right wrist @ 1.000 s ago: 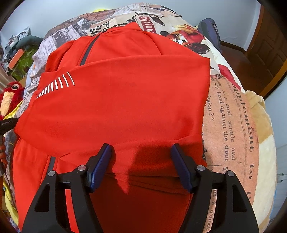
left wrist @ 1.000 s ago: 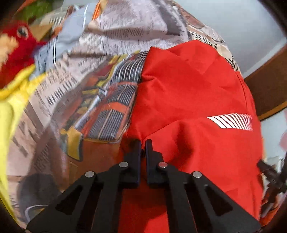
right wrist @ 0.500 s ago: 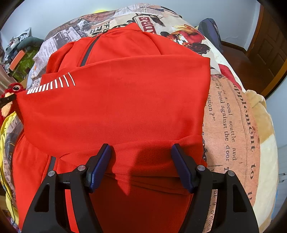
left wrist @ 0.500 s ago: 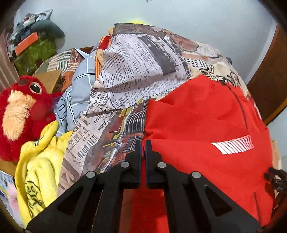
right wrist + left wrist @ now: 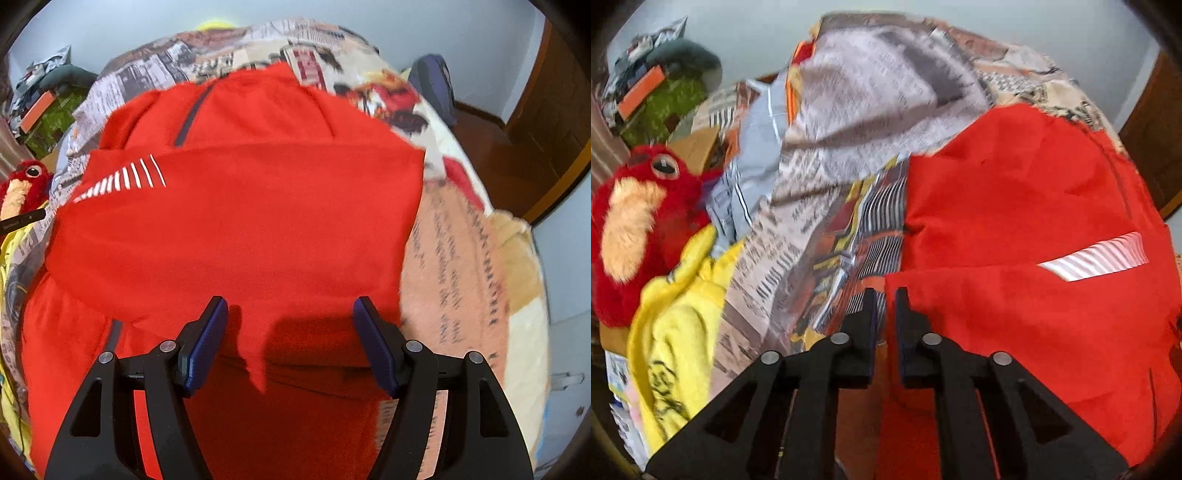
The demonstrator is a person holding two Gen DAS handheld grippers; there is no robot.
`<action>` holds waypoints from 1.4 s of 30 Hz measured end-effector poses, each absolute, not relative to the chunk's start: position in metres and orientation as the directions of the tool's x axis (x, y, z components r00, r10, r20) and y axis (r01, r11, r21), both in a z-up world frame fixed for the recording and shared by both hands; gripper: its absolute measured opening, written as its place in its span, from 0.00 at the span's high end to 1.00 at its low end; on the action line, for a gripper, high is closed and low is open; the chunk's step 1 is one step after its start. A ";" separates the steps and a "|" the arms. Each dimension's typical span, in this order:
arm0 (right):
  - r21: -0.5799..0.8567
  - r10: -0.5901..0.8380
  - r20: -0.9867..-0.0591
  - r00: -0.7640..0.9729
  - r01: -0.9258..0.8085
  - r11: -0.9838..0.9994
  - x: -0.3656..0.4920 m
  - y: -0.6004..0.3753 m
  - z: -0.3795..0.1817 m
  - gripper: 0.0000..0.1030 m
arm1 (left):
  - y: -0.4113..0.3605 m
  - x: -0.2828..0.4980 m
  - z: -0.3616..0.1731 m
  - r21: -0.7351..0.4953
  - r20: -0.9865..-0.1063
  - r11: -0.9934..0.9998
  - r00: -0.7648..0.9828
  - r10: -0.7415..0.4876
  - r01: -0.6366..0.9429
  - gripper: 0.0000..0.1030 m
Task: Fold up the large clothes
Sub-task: 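Move both tools open toward the jacket collar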
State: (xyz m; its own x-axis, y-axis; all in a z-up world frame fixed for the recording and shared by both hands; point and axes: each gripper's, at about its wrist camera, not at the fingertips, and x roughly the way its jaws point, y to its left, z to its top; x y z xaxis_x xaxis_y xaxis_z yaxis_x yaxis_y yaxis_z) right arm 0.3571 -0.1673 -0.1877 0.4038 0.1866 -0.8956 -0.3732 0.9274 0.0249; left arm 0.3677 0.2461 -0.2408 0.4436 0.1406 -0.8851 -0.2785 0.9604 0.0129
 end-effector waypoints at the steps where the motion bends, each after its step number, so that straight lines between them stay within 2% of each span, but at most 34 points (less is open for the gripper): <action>1: 0.021 0.193 -0.886 0.422 -0.379 0.925 0.358 -0.168 -0.179 0.35 | 0.242 0.367 -0.231 0.019 -0.877 0.964 0.459 0.144 -0.265 0.83; 4: 0.015 0.212 -0.856 0.471 -0.388 0.922 0.364 -0.167 -0.157 0.35 | 0.227 0.368 -0.199 0.032 -0.841 0.975 0.521 0.145 -0.221 0.69; 8: 0.017 0.250 -0.812 0.527 -0.406 0.914 0.379 -0.165 -0.127 0.35 | 0.205 0.377 -0.160 0.036 -0.793 0.988 0.597 0.122 -0.153 0.61; 10: 0.013 0.259 -0.792 0.553 -0.409 0.912 0.390 -0.161 -0.115 0.35 | 0.191 0.386 -0.143 0.034 -0.765 0.992 0.636 0.106 -0.125 0.52; 12: 0.020 0.272 -0.777 0.568 -0.410 0.912 0.404 -0.157 -0.106 0.35 | 0.180 0.397 -0.132 0.027 -0.746 0.993 0.660 0.094 -0.111 0.45; 15: 0.041 0.296 -0.765 0.572 -0.415 0.909 0.421 -0.151 -0.100 0.35 | 0.165 0.420 -0.127 0.028 -0.735 0.995 0.673 0.083 -0.092 0.42; 18: 0.068 0.315 -0.761 0.567 -0.413 0.908 0.445 -0.144 -0.103 0.35 | 0.156 0.448 -0.135 0.025 -0.745 0.996 0.663 0.075 -0.085 0.33; 25: 0.077 0.309 -0.813 0.493 -0.435 0.897 0.502 -0.127 -0.137 0.35 | 0.155 0.515 -0.179 -0.053 -0.790 0.995 0.614 0.009 -0.083 0.31; 31: 0.103 0.294 -0.847 0.443 -0.405 0.908 0.554 -0.115 -0.173 0.35 | 0.166 0.560 -0.212 -0.114 -0.794 0.988 0.607 -0.026 -0.107 0.31; 34: 0.172 0.337 -0.848 0.408 -0.389 0.905 0.574 -0.110 -0.185 0.35 | 0.172 0.580 -0.229 -0.136 -0.814 0.980 0.581 -0.027 -0.145 0.31; 36: 0.232 0.371 -0.846 0.383 -0.363 0.902 0.586 -0.107 -0.195 0.35 | 0.176 0.591 -0.243 -0.182 -0.826 0.971 0.560 -0.065 -0.156 0.31; 40: 0.257 0.382 -0.854 0.354 -0.351 0.900 0.603 -0.095 -0.212 0.35 | 0.170 0.608 -0.267 -0.236 -0.848 0.961 0.514 -0.130 -0.147 0.31; 42: 0.300 0.411 -0.851 0.327 -0.339 0.891 0.609 -0.095 -0.219 0.35 | 0.163 0.610 -0.278 -0.288 -0.847 0.952 0.493 -0.202 -0.105 0.31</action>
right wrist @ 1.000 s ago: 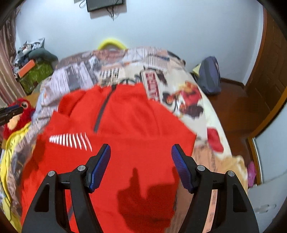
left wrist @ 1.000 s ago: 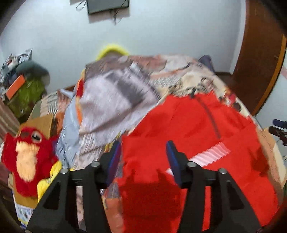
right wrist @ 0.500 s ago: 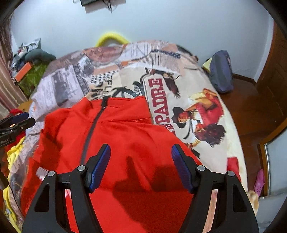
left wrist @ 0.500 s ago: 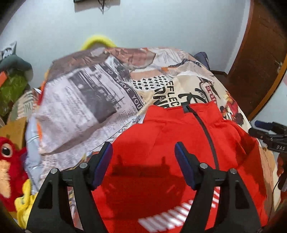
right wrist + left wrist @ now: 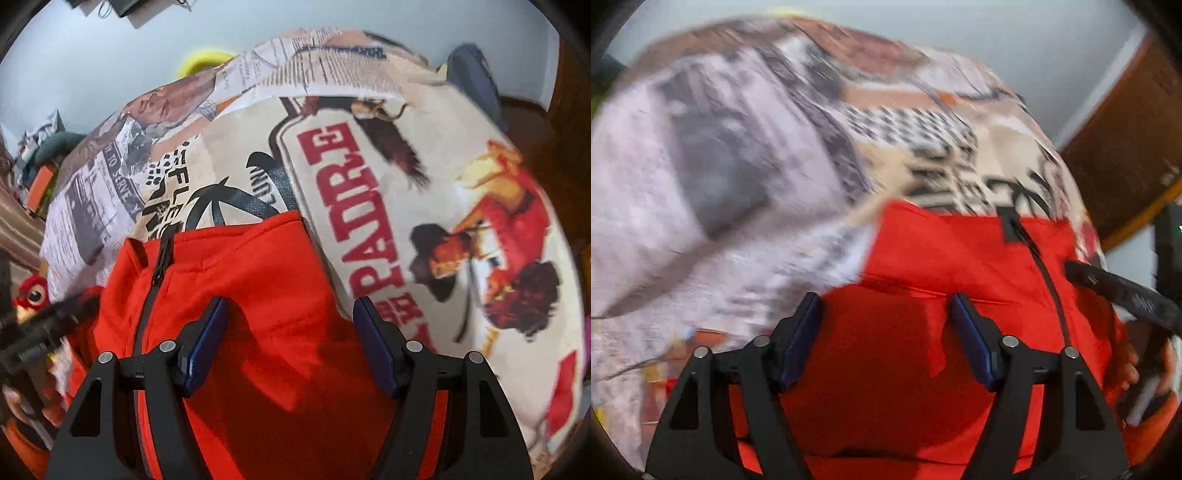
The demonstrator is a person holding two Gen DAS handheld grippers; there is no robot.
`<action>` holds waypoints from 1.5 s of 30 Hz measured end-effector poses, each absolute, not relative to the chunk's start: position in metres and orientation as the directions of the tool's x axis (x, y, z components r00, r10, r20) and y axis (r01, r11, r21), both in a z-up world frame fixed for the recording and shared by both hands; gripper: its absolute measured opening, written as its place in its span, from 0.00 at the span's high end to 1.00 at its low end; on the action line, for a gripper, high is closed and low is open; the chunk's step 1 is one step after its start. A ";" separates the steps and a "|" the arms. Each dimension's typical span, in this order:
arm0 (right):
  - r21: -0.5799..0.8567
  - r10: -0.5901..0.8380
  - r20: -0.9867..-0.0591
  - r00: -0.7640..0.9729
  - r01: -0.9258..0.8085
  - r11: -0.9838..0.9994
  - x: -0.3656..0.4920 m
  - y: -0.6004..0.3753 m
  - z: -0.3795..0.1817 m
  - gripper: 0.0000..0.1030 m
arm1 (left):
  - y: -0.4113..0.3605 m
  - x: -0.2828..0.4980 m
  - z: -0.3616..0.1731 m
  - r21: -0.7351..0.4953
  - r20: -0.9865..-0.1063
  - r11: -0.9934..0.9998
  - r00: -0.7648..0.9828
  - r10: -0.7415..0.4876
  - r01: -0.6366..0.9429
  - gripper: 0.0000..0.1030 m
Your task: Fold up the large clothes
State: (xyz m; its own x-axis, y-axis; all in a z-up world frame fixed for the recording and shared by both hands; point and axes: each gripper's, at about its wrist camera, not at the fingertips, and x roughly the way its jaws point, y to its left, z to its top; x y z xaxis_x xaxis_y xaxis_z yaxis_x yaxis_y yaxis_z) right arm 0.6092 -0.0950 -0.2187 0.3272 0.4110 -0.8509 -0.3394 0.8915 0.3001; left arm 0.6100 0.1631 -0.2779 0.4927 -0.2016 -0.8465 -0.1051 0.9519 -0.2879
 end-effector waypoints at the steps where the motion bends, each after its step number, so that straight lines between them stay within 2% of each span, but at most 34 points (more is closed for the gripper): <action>1: 0.325 0.426 -0.848 0.314 -0.327 0.888 0.611 -0.096 -0.223 0.35 | 0.161 0.607 -0.281 -0.294 -0.839 0.949 0.506 -0.199 -0.114 0.31; 3: 0.356 0.447 -0.838 0.313 -0.308 0.882 0.610 -0.097 -0.227 0.37 | 0.158 0.602 -0.281 -0.298 -0.827 0.948 0.527 -0.197 -0.113 0.36; 5: 0.355 0.457 -0.830 0.320 -0.328 0.875 0.607 -0.095 -0.225 0.50 | 0.156 0.600 -0.279 -0.296 -0.823 0.950 0.532 -0.199 -0.102 0.47; 6: 0.347 0.459 -0.828 0.322 -0.348 0.871 0.603 -0.093 -0.222 0.54 | 0.154 0.599 -0.276 -0.287 -0.824 0.954 0.532 -0.197 -0.091 0.57; 7: 0.343 0.464 -0.827 0.319 -0.367 0.865 0.602 -0.092 -0.219 0.66 | 0.153 0.598 -0.273 -0.270 -0.826 0.959 0.533 -0.184 -0.087 0.72; 8: 0.340 0.467 -0.825 0.318 -0.381 0.860 0.599 -0.091 -0.216 0.79 | 0.148 0.595 -0.269 -0.232 -0.831 0.970 0.533 -0.157 -0.075 0.80; 9: 0.345 0.475 -0.823 0.312 -0.391 0.854 0.595 -0.090 -0.211 0.86 | 0.145 0.595 -0.264 -0.197 -0.835 0.978 0.535 -0.131 -0.068 0.90; 10: 0.348 0.484 -0.820 0.305 -0.406 0.845 0.591 -0.090 -0.205 0.88 | 0.142 0.592 -0.260 -0.161 -0.835 0.984 0.542 -0.099 -0.069 0.94; 13: 0.303 0.471 -0.809 0.351 -0.438 0.847 0.574 -0.092 -0.183 0.90 | 0.139 0.578 -0.246 -0.126 -0.832 0.990 0.551 -0.070 -0.066 0.97; 22: 0.218 0.499 -0.757 0.421 -0.558 0.801 0.489 -0.104 -0.108 0.90 | 0.115 0.490 -0.169 -0.037 -0.766 0.999 0.641 -0.051 0.035 0.98; 28: 0.171 0.505 -0.743 0.439 -0.606 0.777 0.415 -0.112 -0.084 0.90 | 0.101 0.424 -0.150 -0.005 -0.762 0.997 0.645 -0.054 0.078 0.98; 38: 0.164 0.447 -0.810 0.380 -0.584 0.795 0.347 -0.128 -0.123 0.90 | 0.084 0.342 -0.191 -0.038 -0.826 0.992 0.555 -0.100 0.121 0.98; 45: 0.181 0.392 -0.861 0.323 -0.526 0.831 0.320 -0.144 -0.169 0.89 | 0.078 0.308 -0.246 0.020 -0.879 0.994 0.475 -0.036 0.112 0.98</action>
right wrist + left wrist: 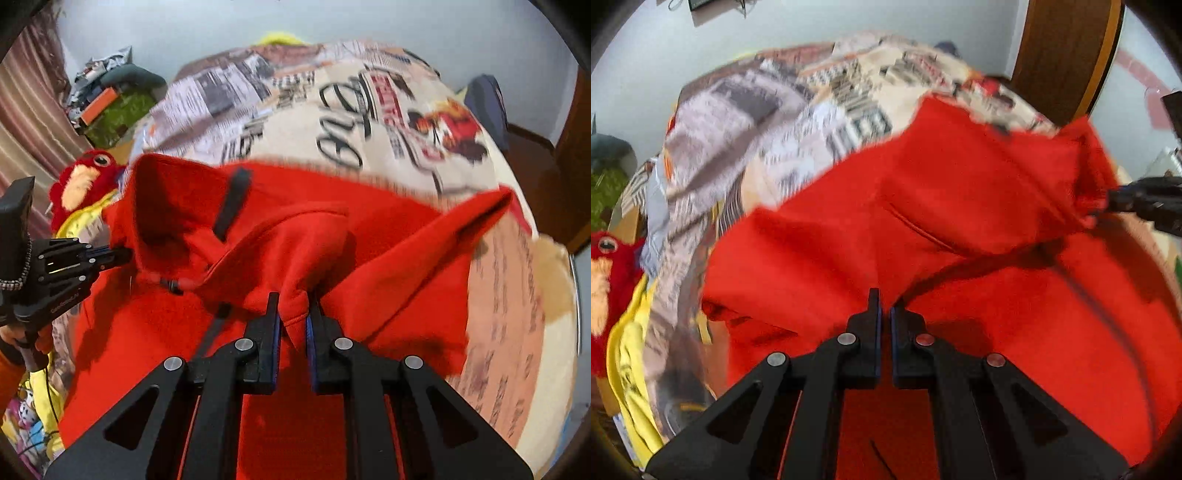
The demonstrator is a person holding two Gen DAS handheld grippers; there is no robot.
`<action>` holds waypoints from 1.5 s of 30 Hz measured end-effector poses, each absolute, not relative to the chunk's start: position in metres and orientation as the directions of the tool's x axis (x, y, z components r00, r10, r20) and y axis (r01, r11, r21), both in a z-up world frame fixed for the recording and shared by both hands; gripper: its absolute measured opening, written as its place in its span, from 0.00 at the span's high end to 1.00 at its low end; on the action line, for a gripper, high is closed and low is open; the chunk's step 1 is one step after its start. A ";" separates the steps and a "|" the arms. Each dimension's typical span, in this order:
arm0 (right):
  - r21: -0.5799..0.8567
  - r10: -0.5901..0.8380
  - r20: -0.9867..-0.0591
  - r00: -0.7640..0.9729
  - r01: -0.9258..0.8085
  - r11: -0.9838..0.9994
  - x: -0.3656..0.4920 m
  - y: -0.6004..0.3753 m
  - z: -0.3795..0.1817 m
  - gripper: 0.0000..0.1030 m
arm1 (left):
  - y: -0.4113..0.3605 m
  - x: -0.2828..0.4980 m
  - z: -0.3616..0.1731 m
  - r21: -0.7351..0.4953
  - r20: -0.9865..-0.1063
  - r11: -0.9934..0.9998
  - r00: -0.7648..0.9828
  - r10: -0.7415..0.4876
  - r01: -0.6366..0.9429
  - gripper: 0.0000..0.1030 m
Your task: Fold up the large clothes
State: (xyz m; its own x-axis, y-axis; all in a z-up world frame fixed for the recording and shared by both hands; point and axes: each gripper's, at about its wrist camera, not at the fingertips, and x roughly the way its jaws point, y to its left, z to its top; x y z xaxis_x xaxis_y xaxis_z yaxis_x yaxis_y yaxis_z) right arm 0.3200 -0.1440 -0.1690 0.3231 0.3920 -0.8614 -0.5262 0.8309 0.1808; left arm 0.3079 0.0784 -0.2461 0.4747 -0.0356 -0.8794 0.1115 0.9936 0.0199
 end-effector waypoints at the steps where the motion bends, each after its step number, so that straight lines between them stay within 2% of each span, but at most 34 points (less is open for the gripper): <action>1: 0.179 0.388 -0.864 0.321 -0.524 0.833 0.315 -0.145 -0.171 0.86 | 0.080 0.305 -0.252 0.025 -0.885 0.994 0.464 -0.027 0.106 0.98; 8: 0.147 0.386 -0.861 0.330 -0.566 0.811 0.281 -0.159 -0.160 0.83 | 0.105 0.280 -0.257 0.020 -0.883 0.999 0.469 -0.004 0.046 0.98; 18: 0.177 0.452 -0.795 0.405 -0.557 0.811 0.278 -0.183 -0.112 0.83 | 0.136 0.281 -0.183 0.039 -0.813 0.999 0.581 0.046 -0.024 0.93; 21: 0.189 0.462 -0.769 0.441 -0.534 0.824 0.291 -0.182 -0.099 0.83 | 0.134 0.297 -0.164 0.027 -0.792 0.999 0.609 0.033 -0.018 0.87; 25: 0.206 0.468 -0.757 0.456 -0.513 0.833 0.314 -0.170 -0.094 0.83 | 0.120 0.327 -0.153 0.000 -0.782 1.000 0.623 -0.009 0.015 0.86; 27: 0.218 0.476 -0.759 0.444 -0.516 0.828 0.323 -0.164 -0.097 0.83 | 0.111 0.341 -0.155 -0.015 -0.786 0.999 0.618 -0.037 0.040 0.81; 28: 0.227 0.481 -0.763 0.431 -0.518 0.825 0.329 -0.156 -0.102 0.83 | 0.105 0.349 -0.158 -0.025 -0.789 0.998 0.612 -0.051 0.052 0.72; 30: 0.241 0.486 -0.775 0.403 -0.523 0.817 0.337 -0.145 -0.111 0.83 | 0.093 0.361 -0.167 -0.039 -0.797 0.997 0.600 -0.068 0.063 0.62; 35: 0.267 0.468 -0.833 0.295 -0.527 0.807 0.346 -0.126 -0.151 0.83 | 0.070 0.369 -0.205 -0.077 -0.848 0.990 0.514 -0.125 0.114 0.61; 38: 0.262 0.442 -0.864 0.243 -0.533 0.805 0.340 -0.122 -0.170 0.83 | 0.060 0.362 -0.229 -0.061 -0.882 0.989 0.457 -0.118 0.137 0.60; 42: 0.245 0.400 -0.897 0.188 -0.542 0.804 0.326 -0.125 -0.188 0.82 | 0.055 0.333 -0.242 0.003 -0.883 0.988 0.464 -0.070 0.154 0.48; 45: 0.204 0.374 -0.902 0.217 -0.548 0.811 0.314 -0.133 -0.189 0.73 | 0.059 0.313 -0.244 0.009 -0.872 0.990 0.486 -0.060 0.138 0.45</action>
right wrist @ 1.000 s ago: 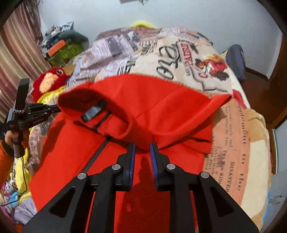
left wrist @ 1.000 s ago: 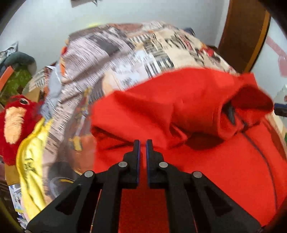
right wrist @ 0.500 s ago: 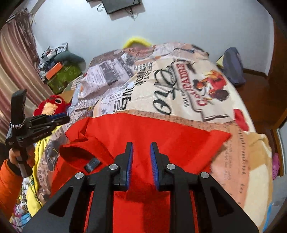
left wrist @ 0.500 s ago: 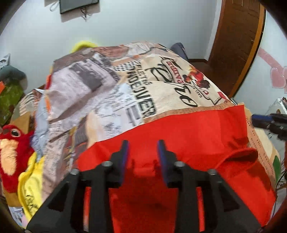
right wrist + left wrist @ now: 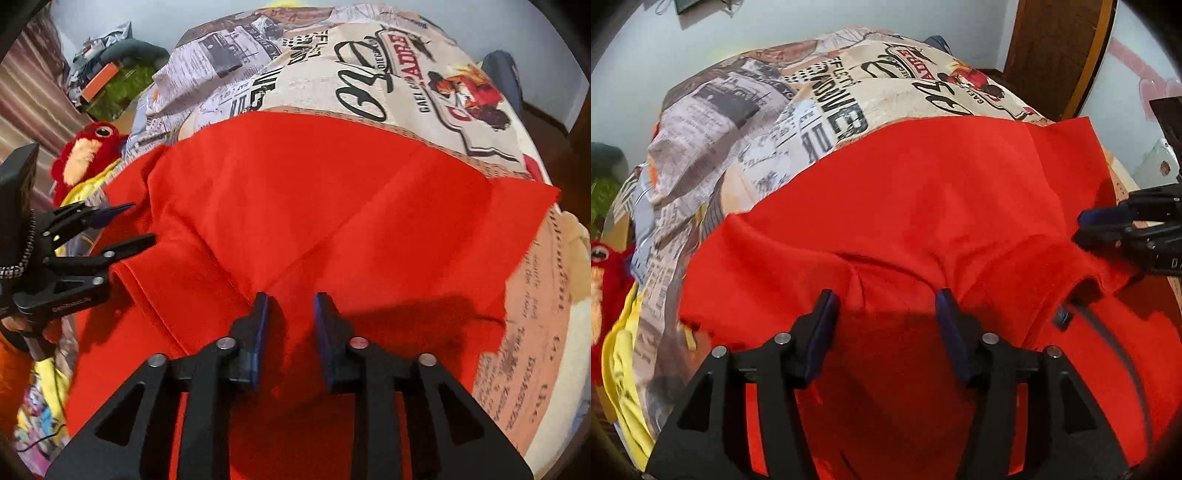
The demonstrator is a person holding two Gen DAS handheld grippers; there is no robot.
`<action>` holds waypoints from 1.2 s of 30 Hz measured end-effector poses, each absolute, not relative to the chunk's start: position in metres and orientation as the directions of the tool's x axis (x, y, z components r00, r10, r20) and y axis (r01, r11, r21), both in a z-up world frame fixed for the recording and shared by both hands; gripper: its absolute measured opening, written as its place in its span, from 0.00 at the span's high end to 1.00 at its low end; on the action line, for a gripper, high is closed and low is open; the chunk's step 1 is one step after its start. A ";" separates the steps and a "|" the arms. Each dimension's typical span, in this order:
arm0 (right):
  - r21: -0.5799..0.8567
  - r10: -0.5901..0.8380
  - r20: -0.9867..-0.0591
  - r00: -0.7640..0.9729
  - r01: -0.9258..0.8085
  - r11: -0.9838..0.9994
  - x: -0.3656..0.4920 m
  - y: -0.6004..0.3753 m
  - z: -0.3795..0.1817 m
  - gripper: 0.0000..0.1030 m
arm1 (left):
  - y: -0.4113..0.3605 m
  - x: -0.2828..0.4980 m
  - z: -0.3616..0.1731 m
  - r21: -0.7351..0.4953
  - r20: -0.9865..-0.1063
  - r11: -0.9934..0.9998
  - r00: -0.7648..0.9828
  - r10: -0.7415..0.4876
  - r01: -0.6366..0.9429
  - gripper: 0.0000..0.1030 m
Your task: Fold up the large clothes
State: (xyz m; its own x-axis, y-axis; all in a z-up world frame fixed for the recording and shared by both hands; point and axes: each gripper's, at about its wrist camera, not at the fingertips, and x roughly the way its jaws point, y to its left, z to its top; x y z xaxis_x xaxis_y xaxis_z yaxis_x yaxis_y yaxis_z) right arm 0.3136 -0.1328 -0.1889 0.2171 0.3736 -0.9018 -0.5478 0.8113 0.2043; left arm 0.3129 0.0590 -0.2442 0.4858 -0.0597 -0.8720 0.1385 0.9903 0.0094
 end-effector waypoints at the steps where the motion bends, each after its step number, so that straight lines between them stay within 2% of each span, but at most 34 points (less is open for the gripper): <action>1: 0.194 0.371 -0.899 0.233 -0.548 0.814 0.308 -0.137 -0.187 0.67 | 0.062 0.307 -0.243 0.006 -0.865 0.992 0.498 -0.057 0.124 0.41; 2: 0.187 0.366 -0.899 0.240 -0.545 0.817 0.305 -0.140 -0.185 0.58 | 0.065 0.299 -0.242 0.006 -0.858 0.994 0.511 -0.049 0.106 0.38; 4: 0.169 0.351 -0.900 0.259 -0.534 0.828 0.296 -0.147 -0.182 0.51 | 0.069 0.290 -0.241 0.003 -0.852 0.996 0.521 -0.043 0.086 0.35; 10: 0.131 0.318 -0.899 0.300 -0.508 0.851 0.281 -0.158 -0.178 0.42 | 0.083 0.265 -0.239 0.002 -0.850 0.999 0.527 -0.017 0.034 0.29; 20: 0.133 0.310 -0.889 0.337 -0.458 0.879 0.278 -0.176 -0.168 0.42 | 0.145 0.233 -0.230 0.016 -0.840 0.991 0.536 0.087 -0.136 0.29; 28: 0.124 0.280 -0.864 0.419 -0.361 0.924 0.311 -0.205 -0.148 0.42 | 0.217 0.242 -0.218 -0.145 -0.825 0.940 0.563 0.057 -0.308 0.25; 36: 0.201 0.288 -0.863 0.414 -0.241 0.950 0.345 -0.227 -0.166 0.42 | 0.252 0.278 -0.262 -0.422 -0.820 0.819 0.548 -0.163 -0.389 0.25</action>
